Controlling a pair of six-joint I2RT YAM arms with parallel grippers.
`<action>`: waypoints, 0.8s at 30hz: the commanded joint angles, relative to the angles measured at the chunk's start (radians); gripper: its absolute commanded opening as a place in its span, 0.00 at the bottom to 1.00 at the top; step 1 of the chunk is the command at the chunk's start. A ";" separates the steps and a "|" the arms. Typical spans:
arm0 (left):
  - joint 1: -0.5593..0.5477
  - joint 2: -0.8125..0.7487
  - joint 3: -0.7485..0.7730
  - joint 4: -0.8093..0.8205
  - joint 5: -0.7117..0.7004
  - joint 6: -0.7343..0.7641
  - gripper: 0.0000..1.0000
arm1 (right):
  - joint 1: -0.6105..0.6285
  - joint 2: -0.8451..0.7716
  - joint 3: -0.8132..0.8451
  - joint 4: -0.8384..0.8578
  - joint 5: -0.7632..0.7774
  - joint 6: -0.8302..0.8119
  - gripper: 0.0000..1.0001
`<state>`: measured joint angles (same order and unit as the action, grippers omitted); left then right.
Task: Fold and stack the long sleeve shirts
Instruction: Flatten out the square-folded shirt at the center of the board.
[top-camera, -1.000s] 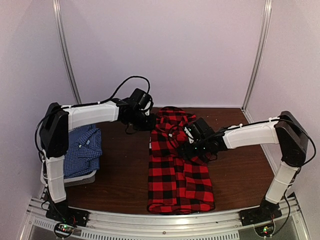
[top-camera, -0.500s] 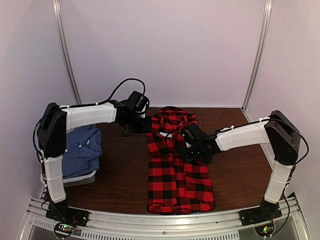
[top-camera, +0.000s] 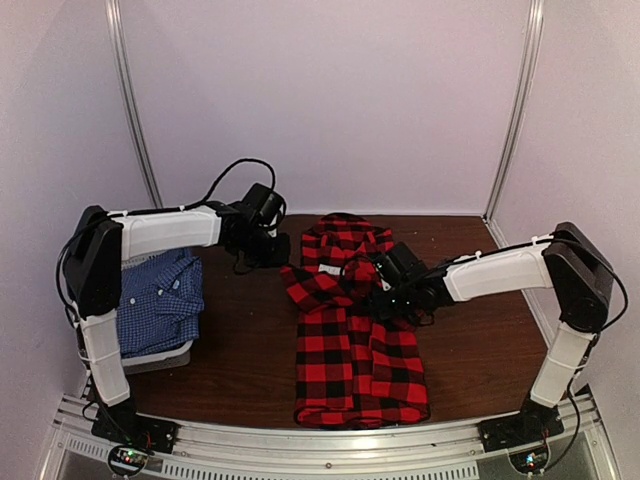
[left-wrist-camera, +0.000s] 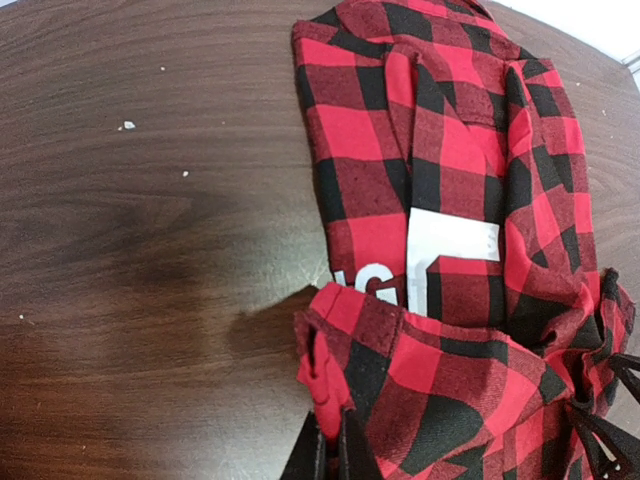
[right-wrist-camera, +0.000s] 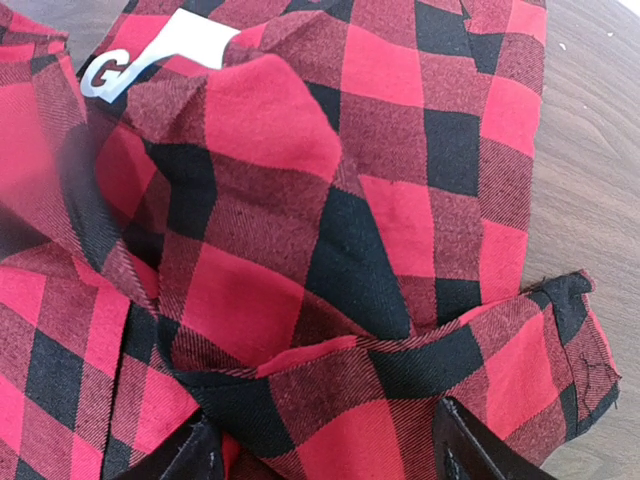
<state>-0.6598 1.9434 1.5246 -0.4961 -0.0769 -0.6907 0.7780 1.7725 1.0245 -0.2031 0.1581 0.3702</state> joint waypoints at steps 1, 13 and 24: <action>0.018 -0.045 -0.017 0.010 -0.027 -0.012 0.00 | -0.012 -0.022 -0.012 0.026 -0.002 0.006 0.71; 0.028 -0.046 -0.019 0.010 -0.019 -0.008 0.00 | -0.016 -0.005 0.013 0.049 -0.079 0.001 0.77; 0.028 -0.044 -0.019 0.012 -0.014 -0.003 0.00 | -0.093 -0.047 -0.005 0.062 -0.186 0.003 0.77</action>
<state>-0.6411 1.9369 1.5105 -0.4973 -0.0856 -0.6914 0.6830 1.7451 1.0218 -0.1452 -0.0036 0.3775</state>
